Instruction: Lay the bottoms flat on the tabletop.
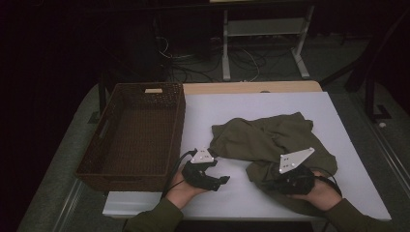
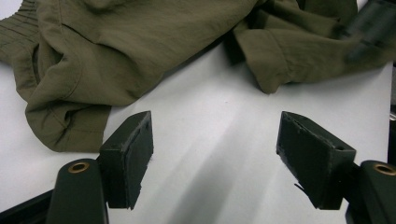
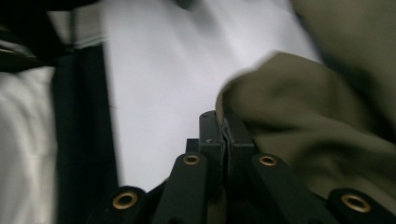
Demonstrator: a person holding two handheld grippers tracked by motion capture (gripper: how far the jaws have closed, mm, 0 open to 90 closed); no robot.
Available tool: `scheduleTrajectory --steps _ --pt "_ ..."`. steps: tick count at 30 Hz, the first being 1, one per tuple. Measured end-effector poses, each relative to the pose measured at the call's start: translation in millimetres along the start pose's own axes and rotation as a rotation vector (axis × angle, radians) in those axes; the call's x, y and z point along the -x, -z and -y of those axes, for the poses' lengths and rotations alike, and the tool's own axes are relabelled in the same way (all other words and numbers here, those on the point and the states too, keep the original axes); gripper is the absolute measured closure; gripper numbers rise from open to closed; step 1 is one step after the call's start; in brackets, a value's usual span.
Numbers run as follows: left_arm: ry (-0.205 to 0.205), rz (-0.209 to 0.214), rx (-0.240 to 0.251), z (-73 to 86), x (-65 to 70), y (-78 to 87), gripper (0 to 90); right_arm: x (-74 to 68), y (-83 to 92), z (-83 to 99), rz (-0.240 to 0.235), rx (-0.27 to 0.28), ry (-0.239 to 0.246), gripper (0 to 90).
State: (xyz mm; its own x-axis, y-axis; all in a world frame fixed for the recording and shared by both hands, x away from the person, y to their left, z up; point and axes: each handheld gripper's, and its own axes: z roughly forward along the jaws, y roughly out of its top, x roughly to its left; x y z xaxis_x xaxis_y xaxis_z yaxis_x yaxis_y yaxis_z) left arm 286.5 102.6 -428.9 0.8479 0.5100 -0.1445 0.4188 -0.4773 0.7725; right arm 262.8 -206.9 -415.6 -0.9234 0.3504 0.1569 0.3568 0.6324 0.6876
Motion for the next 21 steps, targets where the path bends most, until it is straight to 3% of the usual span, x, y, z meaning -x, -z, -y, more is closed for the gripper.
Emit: scheduleTrajectory --steps 5,7,10,14,17,21 --pt "-0.004 0.001 -0.006 0.2 0.0 0.2 27.1 23.2 6.5 10.6 0.119 -0.033 -0.051 85.6" --pt "-0.002 0.002 -0.009 0.2 -0.3 -0.3 27.1 33.9 6.5 16.0 0.136 -0.052 -0.098 81.4" --pt "-0.002 0.004 -0.012 0.1 -0.1 -1.2 27.1 41.1 6.5 19.8 0.148 -0.055 -0.127 71.3" --pt "-0.002 0.003 -0.010 0.3 -0.4 -0.9 27.1 32.1 18.2 9.3 0.148 0.040 -0.100 60.8" --pt "-0.003 -0.001 -0.009 0.2 -1.2 -0.2 27.1 22.5 22.7 -2.6 0.131 0.089 -0.067 61.2" --pt "-0.002 -0.003 -0.004 -0.4 -0.6 -0.3 27.0 12.1 14.7 -16.3 0.110 0.099 -0.030 64.8"
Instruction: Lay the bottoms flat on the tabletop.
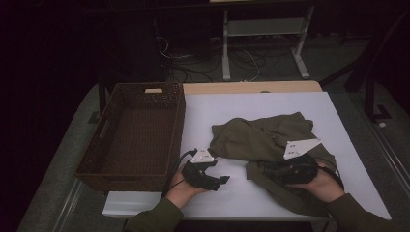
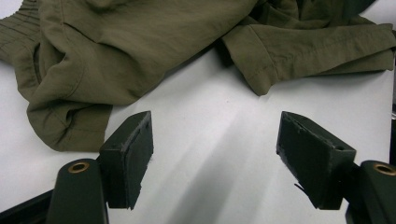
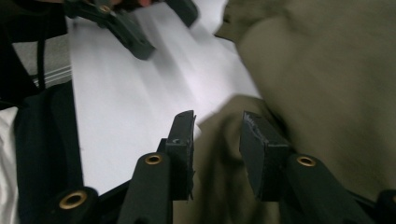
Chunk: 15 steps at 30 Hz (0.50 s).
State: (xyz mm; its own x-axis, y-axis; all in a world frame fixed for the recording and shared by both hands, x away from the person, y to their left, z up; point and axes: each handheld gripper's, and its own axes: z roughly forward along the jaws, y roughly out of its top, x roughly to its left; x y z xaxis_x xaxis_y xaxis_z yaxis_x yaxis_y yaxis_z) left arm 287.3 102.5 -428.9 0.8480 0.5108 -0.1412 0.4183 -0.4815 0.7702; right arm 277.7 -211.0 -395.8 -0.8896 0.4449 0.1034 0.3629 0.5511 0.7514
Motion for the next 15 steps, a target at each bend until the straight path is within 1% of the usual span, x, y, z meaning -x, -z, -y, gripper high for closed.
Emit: scheduleTrajectory --steps 4,7,9,10,12,13,15 --pt "-0.003 0.001 -0.004 0.0 0.5 -0.7 27.1 -11.0 -14.6 -10.6 -0.020 -0.006 0.033 67.1" --pt "-0.003 0.001 -0.005 0.5 0.5 -0.1 27.1 -14.1 -27.4 -16.6 -0.023 -0.022 0.051 67.9" --pt "-0.004 0.000 -0.006 0.7 0.3 0.5 27.1 -13.3 -37.8 -16.6 -0.017 -0.062 0.055 66.6" --pt "-0.002 0.000 -0.003 0.8 0.4 0.6 27.1 -11.9 -43.4 -14.9 -0.003 -0.087 0.063 64.7" --pt "-0.003 0.000 -0.004 0.5 0.3 0.7 27.1 -7.1 -53.9 -10.1 0.014 -0.136 0.063 61.3" --pt "-0.002 0.001 -0.005 0.5 0.3 0.3 27.1 -5.2 -58.0 -7.5 0.032 -0.154 0.064 59.5" --pt "-0.003 0.001 -0.009 0.7 0.3 -0.3 27.1 -2.2 -64.2 -3.0 0.050 -0.187 0.062 55.6"
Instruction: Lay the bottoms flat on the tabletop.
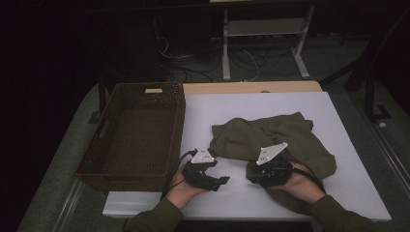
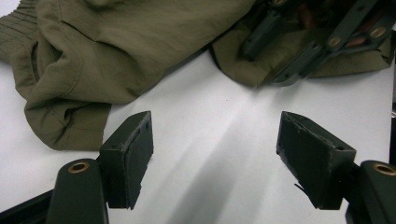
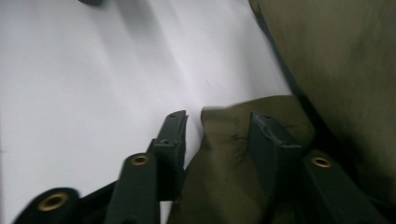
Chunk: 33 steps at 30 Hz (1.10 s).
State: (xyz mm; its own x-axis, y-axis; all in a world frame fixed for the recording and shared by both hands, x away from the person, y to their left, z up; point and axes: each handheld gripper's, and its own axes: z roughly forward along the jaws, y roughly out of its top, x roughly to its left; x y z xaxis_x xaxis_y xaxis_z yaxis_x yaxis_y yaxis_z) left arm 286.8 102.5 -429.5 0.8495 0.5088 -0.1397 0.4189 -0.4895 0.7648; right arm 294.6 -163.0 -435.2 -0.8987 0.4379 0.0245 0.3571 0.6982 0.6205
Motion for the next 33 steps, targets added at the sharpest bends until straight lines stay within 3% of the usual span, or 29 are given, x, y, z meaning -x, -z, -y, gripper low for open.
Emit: scheduleTrajectory --steps 3,8,11,14,20,33 --pt "0.000 0.000 -0.002 0.3 0.0 -0.3 27.1 1.4 -5.9 2.8 0.011 -0.009 -0.005 57.8" --pt "0.002 -0.001 -0.001 0.2 -0.4 -0.6 27.1 7.2 -5.8 2.9 0.037 0.002 -0.020 80.8" --pt "0.000 -0.002 -0.001 0.0 -0.8 -0.5 27.1 8.6 -5.1 3.1 0.035 0.008 -0.025 85.3" --pt "0.002 -0.002 0.001 0.3 -1.5 0.0 27.1 4.2 -3.2 2.2 -0.020 0.017 -0.021 85.9" --pt "0.007 -0.004 0.005 0.7 -2.7 1.7 27.1 -17.4 2.0 1.2 -0.119 0.021 0.052 86.0" --pt "0.003 -0.003 0.005 0.4 -1.9 0.9 27.1 -51.4 18.1 16.8 -0.284 0.003 0.123 86.2"
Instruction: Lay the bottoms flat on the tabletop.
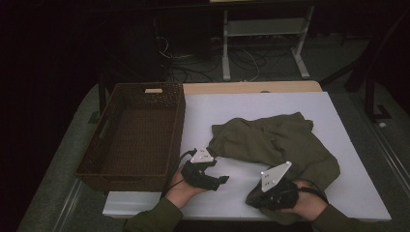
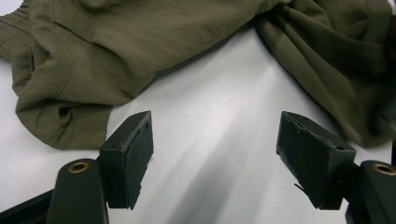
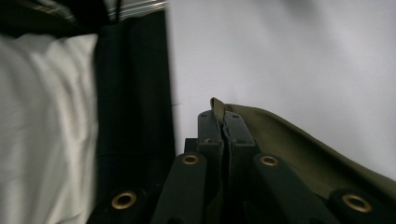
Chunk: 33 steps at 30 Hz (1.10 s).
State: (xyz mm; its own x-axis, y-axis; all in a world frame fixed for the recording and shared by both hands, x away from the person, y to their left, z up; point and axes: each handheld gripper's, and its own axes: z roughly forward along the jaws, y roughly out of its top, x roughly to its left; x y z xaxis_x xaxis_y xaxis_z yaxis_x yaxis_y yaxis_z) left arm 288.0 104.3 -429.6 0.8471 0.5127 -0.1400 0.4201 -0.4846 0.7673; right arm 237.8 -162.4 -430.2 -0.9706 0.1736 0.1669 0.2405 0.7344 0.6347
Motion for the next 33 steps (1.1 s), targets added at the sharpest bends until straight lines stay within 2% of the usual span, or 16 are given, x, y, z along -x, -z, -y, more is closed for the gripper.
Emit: scheduleTrajectory --steps 6,8,10,13,14,18,21,23,26,33 --pt "-0.001 0.005 0.000 -0.4 2.1 -1.5 27.1 -27.4 -9.3 6.1 -0.119 -0.034 0.040 86.0" --pt "-0.004 0.006 -0.002 -0.6 2.6 -1.9 27.1 -30.5 -10.4 7.1 -0.109 -0.041 0.058 83.4" --pt "-0.002 0.005 0.000 -0.7 2.6 -1.8 27.1 -25.9 -4.4 6.0 -0.098 -0.002 0.038 74.6" --pt "-0.002 0.004 0.001 -0.7 1.8 -1.2 27.1 -14.1 10.3 4.4 -0.043 0.071 -0.009 62.8" --pt "-0.005 0.003 -0.002 -0.6 1.2 -1.1 27.1 -10.3 15.0 4.3 -0.008 0.092 -0.020 60.9" --pt "-0.005 0.005 -0.004 -0.3 1.3 -1.1 27.1 7.3 31.9 6.2 0.078 0.139 -0.070 56.8" --pt "-0.002 0.004 -0.002 -0.1 1.5 -1.0 27.1 21.1 42.0 8.3 0.120 0.166 -0.108 52.1" --pt "-0.001 0.002 0.001 -0.4 1.5 -0.7 27.1 28.1 49.2 9.6 0.166 0.190 -0.126 49.8" --pt "-0.003 0.002 -0.002 -0.7 1.4 -1.3 27.1 37.2 60.7 11.3 0.231 0.219 -0.153 47.8" --pt "-0.004 0.005 -0.007 -0.4 2.6 -2.3 27.1 59.5 74.5 18.7 0.309 0.222 -0.212 44.8"
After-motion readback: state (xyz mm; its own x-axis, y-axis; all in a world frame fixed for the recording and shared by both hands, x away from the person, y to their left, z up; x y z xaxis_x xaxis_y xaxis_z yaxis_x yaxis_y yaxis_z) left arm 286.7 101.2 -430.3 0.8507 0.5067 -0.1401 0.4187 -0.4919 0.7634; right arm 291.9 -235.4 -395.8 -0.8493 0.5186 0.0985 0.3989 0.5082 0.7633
